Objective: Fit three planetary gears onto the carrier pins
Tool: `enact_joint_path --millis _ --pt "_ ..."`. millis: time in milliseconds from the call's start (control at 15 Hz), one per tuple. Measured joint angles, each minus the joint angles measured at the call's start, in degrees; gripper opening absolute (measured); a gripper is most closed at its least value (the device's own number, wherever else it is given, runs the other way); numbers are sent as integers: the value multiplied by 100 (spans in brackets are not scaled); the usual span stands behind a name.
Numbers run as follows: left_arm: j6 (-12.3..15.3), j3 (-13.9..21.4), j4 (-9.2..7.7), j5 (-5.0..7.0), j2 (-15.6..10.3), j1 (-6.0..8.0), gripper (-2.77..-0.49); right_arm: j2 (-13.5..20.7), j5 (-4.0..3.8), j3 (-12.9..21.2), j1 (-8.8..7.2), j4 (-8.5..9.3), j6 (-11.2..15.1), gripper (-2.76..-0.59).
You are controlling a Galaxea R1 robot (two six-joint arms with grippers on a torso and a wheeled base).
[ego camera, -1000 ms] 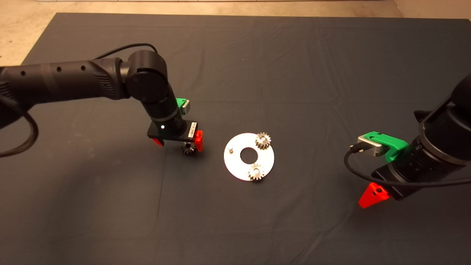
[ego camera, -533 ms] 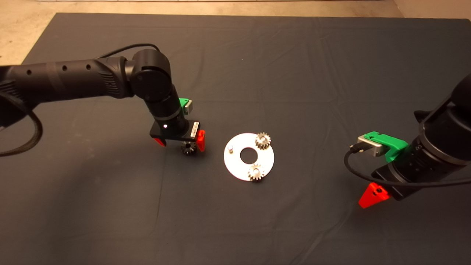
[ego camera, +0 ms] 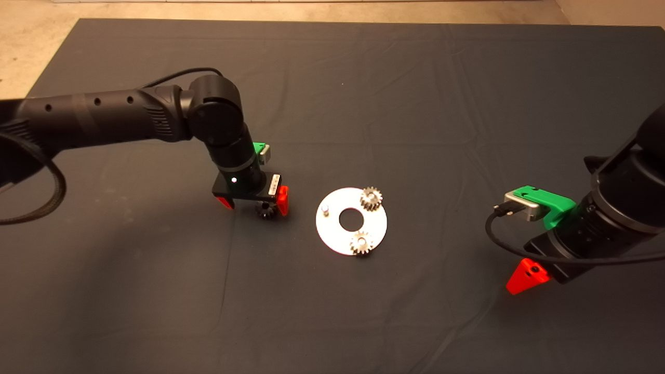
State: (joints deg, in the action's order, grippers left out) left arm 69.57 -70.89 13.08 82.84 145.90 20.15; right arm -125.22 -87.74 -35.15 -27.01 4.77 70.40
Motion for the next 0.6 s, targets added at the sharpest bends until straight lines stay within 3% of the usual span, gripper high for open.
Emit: enact_joint_path --millis 333,600 --pt "-12 -2 0 -15 -4 0 -66 0 0 0 0 1 0 -89" --pt "-28 -70 0 -153 -2 0 -82 0 0 0 0 2 0 -89"
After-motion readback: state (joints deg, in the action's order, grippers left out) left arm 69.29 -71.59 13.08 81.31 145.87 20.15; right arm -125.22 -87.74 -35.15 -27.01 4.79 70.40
